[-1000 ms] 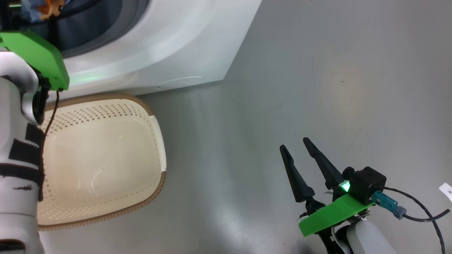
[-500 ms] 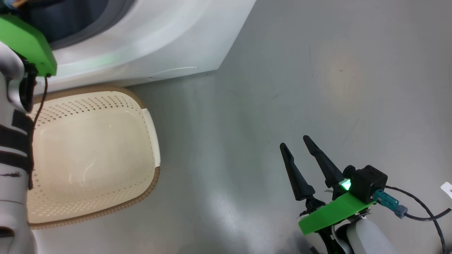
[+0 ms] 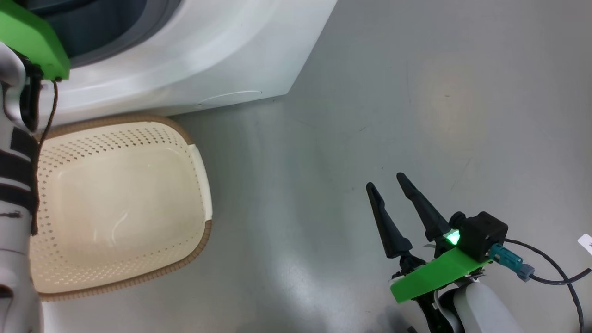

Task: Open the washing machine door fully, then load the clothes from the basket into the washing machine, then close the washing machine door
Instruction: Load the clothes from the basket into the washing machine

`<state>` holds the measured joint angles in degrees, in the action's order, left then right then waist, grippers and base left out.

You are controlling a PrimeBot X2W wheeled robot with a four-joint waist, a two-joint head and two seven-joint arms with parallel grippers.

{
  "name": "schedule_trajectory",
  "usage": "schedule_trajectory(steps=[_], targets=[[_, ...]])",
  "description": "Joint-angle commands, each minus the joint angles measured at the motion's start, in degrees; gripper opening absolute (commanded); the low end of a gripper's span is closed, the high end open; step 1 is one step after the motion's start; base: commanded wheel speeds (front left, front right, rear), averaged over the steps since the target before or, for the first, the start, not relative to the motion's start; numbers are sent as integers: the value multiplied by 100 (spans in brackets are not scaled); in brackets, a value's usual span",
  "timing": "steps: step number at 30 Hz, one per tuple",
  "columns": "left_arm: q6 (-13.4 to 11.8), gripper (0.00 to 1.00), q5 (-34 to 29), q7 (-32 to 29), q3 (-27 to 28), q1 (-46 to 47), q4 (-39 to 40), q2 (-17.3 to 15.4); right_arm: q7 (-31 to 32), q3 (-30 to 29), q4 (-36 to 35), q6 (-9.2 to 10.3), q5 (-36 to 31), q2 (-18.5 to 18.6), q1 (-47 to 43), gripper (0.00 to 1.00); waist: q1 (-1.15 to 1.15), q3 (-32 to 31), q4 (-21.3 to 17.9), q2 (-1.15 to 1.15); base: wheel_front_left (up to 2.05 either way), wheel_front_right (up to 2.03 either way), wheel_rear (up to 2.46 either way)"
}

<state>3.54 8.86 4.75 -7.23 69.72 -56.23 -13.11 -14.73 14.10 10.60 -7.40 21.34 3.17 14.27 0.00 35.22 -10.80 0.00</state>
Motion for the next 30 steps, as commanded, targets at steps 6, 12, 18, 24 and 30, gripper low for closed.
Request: schedule_trajectory(steps=[6, 12, 18, 24, 30], targets=[[-12, 0, -8, 244, 14, 382, 49, -304, -27, 207, -82, -9, 64, -29, -83, 100, 0, 5, -79, 0, 0, 0, 0], [-10, 0, 26, 330, -12, 695, -30, -348, -27, 249, -96, -9, 99, -29, -82, 100, 0, 152, -209, 0, 0, 0, 0], [-12, 0, 21, 301, -58, 1101, -138, -463, -27, 291, -147, -9, 150, -29, -55, 100, 0, 405, -302, 0, 0, 0, 0], [2, 0, 33, 305, -96, 1446, -231, -560, -27, 320, -178, -9, 178, -29, -40, 100, 0, 634, -350, 0, 0, 0, 0], [33, 0, 33, 345, -152, 1670, -291, -628, -27, 356, -226, -9, 195, -29, 32, 100, 0, 864, -371, 0, 0, 0, 0]])
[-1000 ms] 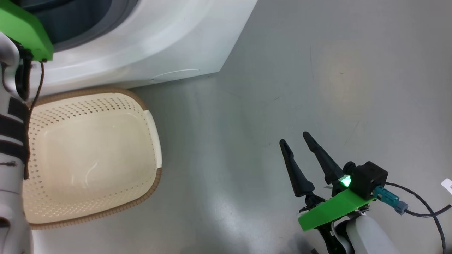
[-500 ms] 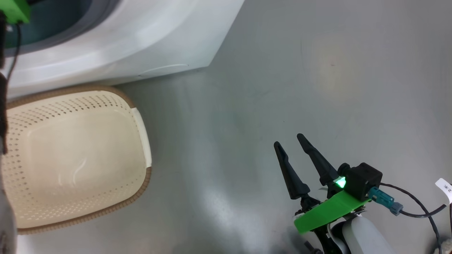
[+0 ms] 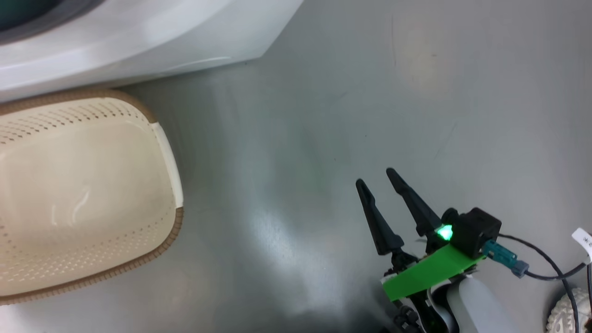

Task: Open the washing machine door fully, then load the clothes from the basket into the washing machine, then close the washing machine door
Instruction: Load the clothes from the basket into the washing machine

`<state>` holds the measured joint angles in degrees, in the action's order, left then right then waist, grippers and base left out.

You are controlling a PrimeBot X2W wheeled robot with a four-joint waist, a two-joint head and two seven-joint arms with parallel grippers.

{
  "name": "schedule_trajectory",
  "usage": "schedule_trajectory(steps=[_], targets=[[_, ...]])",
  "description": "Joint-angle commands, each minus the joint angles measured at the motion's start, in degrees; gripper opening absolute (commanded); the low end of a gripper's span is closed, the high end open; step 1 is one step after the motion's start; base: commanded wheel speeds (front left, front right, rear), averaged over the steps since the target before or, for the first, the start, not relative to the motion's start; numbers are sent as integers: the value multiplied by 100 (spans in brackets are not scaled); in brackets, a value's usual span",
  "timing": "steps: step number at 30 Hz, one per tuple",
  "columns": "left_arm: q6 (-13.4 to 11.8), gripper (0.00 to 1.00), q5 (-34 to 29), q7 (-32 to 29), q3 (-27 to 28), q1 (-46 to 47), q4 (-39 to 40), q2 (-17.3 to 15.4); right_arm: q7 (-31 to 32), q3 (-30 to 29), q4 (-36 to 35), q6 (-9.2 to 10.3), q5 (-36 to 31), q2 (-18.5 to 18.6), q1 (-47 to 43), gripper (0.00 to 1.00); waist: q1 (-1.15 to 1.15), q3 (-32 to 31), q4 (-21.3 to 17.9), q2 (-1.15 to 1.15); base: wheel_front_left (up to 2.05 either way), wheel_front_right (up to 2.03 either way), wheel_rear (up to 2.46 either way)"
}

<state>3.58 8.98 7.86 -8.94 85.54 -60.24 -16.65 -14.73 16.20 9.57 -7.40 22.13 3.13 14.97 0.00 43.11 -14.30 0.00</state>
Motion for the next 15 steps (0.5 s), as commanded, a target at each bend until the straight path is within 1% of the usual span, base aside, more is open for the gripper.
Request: schedule_trajectory(steps=[1, 8, 13, 15], targets=[[32, 0, 16, 48, 6, 131, 100, -293, -27, 163, -127, -9, 123, -25, -22, 100, 0, 111, -26, 0, 0, 0, 0], [63, 0, 1, 3, -93, 461, -40, -358, -27, 274, -100, -9, 136, -25, 8, 100, 0, 233, -53, 0, 0, 0, 0], [145, 0, -31, 324, -228, 668, 79, -312, -27, 300, -81, -9, 143, -25, 27, 100, 0, 259, -50, 0, 0, 0, 0], [199, 0, -18, 349, -287, 666, 39, -291, -27, 316, -69, -9, 150, -25, 32, 100, 0, 250, -51, 0, 0, 0, 0]])
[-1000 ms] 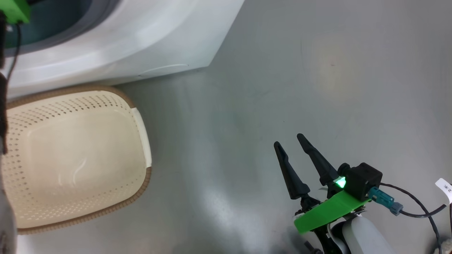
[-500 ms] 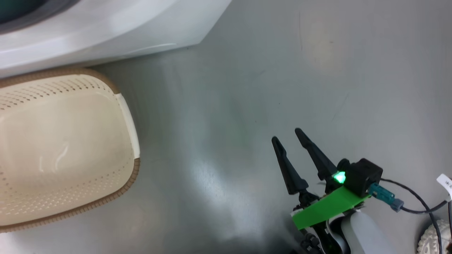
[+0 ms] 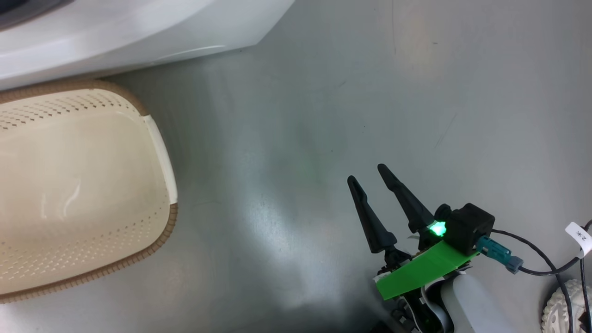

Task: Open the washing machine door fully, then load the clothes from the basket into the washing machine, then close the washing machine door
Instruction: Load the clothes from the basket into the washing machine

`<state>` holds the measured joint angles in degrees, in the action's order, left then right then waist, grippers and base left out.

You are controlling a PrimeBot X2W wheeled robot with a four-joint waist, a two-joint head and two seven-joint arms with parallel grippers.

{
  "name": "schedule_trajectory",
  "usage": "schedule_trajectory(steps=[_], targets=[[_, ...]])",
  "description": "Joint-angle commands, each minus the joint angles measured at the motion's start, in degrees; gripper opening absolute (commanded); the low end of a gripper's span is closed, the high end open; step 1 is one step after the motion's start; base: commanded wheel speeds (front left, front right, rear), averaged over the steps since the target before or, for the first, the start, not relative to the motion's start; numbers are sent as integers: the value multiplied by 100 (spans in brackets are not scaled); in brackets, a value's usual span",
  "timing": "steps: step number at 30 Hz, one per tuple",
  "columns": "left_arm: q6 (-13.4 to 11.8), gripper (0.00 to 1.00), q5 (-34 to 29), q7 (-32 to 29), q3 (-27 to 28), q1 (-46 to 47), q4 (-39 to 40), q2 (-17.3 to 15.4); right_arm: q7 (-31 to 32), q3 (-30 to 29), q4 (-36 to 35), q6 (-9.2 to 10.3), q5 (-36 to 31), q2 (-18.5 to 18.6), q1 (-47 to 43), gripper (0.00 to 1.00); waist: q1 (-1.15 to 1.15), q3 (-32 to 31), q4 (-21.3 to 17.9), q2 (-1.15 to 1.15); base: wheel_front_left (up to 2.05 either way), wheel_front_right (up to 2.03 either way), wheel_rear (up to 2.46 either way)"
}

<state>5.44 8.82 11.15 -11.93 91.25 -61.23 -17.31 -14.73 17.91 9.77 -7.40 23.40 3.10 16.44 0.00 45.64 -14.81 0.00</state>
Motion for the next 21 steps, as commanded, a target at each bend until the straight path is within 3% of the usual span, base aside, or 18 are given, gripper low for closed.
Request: schedule_trajectory(steps=[1, 9, 14, 15, 17, 18, 21], targets=[[38, 0, 12, -4, -14, 85, 91, -218, -27, 158, -81, -9, 28, -23, -111, 100, 0, -11, -2, 0, 0, 0, 0], [96, 0, 214, -758, -17, 106, -507, -232, -27, 201, -30, -9, 18, -23, -91, 100, 0, -66, -42, 0, 0, 0, 0], [88, 0, 234, -840, -79, 174, -592, -240, -27, 185, -12, -9, 11, -23, -89, 100, 0, -88, -56, 0, 0, 0, 0], [61, 9, 228, -806, -92, 177, -593, -242, -27, 190, -11, -9, 14, -23, -83, 100, 0, -97, -59, 0, 0, 0, 0], [18, 75, 274, -749, -69, 162, -613, -214, -27, 196, -11, -9, 20, -23, -75, 100, 0, -134, -53, 0, 0, 0, 0], [4, 100, 258, -722, -96, 149, -619, -211, -27, 196, -13, -9, 22, -23, -72, 100, 0, -152, -47, 0, 0, 0, 0], [-68, 100, 267, -593, -118, 57, -647, -182, -27, 194, -18, -9, -55, -23, -61, 100, 0, -241, -14, 0, 0, 0, 0]])
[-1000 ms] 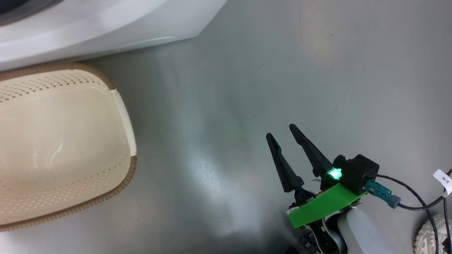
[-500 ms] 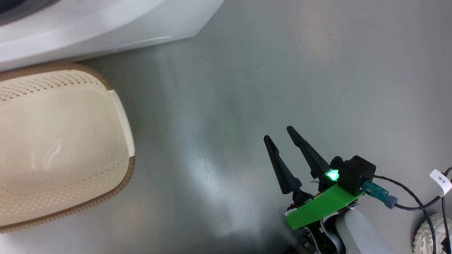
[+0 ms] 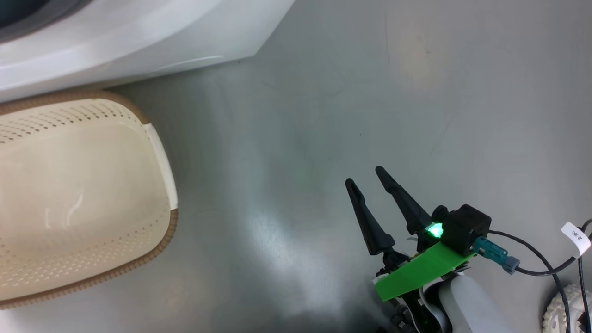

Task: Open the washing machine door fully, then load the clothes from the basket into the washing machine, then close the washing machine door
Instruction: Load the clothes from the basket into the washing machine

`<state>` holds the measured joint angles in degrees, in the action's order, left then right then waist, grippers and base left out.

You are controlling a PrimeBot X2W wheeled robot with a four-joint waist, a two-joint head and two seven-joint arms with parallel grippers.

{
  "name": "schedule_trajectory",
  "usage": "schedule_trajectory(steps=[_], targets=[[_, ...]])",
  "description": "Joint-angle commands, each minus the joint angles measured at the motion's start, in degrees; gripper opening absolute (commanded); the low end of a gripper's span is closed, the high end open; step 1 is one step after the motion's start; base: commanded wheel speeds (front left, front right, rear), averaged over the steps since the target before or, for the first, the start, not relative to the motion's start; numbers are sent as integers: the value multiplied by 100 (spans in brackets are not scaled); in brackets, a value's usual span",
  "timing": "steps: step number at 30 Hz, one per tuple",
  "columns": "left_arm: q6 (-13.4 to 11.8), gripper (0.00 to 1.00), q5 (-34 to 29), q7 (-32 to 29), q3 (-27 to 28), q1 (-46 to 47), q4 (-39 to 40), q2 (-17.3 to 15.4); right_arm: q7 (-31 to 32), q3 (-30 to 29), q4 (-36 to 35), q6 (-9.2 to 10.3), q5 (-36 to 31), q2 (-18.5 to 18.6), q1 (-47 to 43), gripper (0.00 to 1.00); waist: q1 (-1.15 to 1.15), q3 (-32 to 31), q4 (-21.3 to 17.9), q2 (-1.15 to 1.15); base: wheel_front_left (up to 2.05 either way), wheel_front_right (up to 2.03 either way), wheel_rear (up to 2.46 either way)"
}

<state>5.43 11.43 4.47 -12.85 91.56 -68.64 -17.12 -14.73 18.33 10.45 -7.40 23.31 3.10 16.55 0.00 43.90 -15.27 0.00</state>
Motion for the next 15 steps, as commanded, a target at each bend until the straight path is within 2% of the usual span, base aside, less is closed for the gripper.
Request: schedule_trajectory(steps=[1, 15], targets=[[-121, 100, 35, 151, 1, -23, 88, -195, -27, 163, -75, -9, -48, -23, -76, 100, 0, -110, 35, 0, 0, 0, 0], [-300, 100, 322, 796, 80, -938, 1, 104, -27, 57, 90, -9, -224, -23, -74, 100, 0, -880, 429, 0, 0, 0, 0]])
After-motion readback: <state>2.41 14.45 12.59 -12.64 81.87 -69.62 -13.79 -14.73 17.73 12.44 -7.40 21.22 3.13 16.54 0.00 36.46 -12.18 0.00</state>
